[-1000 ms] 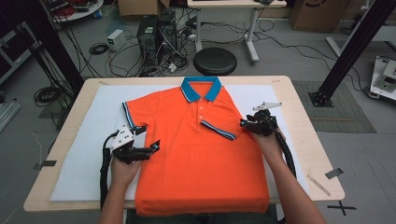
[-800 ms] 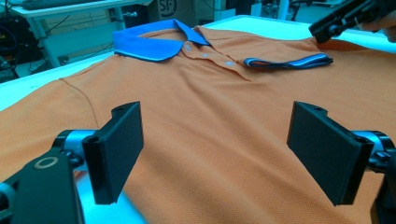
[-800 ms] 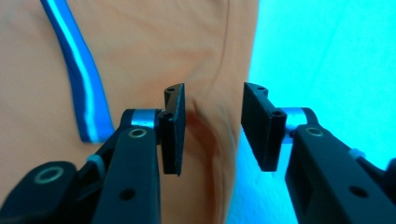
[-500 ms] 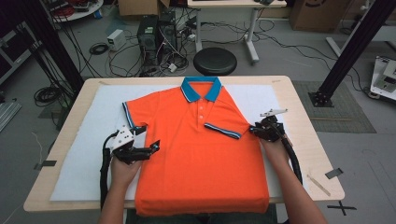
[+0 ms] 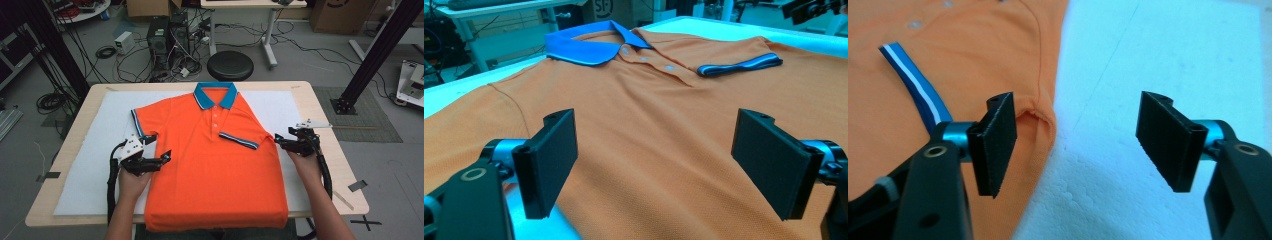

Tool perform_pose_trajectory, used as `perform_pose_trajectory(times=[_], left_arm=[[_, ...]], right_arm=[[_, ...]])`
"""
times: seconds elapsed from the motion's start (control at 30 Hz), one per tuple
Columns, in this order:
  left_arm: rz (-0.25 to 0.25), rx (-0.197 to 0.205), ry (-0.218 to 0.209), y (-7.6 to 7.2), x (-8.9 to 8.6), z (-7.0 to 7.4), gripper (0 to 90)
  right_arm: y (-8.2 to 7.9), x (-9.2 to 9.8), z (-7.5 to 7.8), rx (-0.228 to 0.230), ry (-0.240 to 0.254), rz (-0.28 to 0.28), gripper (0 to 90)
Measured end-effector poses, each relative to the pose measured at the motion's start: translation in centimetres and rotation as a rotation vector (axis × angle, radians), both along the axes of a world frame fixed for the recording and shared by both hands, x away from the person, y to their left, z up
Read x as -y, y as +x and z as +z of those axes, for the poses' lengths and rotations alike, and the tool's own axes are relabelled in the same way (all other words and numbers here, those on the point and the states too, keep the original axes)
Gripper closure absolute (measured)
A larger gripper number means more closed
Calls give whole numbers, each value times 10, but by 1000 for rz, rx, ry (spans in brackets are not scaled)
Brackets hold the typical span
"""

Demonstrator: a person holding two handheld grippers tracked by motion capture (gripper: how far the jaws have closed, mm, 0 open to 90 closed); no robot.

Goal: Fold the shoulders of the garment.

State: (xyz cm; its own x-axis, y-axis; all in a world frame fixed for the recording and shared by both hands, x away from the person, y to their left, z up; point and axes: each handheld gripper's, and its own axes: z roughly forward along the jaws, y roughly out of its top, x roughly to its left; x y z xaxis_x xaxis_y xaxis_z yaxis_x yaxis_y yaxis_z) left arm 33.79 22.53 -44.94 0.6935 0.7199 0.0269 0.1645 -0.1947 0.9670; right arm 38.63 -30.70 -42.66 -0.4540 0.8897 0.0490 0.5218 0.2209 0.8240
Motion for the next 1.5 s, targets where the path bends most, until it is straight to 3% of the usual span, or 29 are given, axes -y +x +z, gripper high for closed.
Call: perform_pose_trajectory(times=[0.17,0.37,0.47,0.57,0.63,0.87,0.97,1.17,1.27,1.33,1.5], left_arm=[[0,-1,0,0,0,0,187],[-1,0,1,0,0,0,187],[-3,0,2,0,0,0,187],[-8,-1,6,1,0,0,187],[-7,-4,7,1,0,0,187],[16,-11,-17,1,-2,1,187],[41,-22,-2,2,-3,7,187],[67,-25,3,18,-7,30,187],[81,-45,5,30,-10,40,187],[100,-59,32,38,-10,46,187],[126,-101,10,57,-15,54,187]], right_arm=[[-9,5,0,37,15,-4,266],[-24,5,-15,41,29,-6,226],[-30,6,-19,71,43,-18,222],[-37,8,-20,153,63,-31,221],[-40,10,-20,173,80,-37,210],[-40,7,-20,168,56,-19,203],[-39,7,-20,170,54,-9,203],[-39,7,-20,170,47,-3,203],[-39,6,-20,169,47,-6,203],[-39,7,-20,170,50,-6,203],[-39,7,-20,158,53,-11,203]])
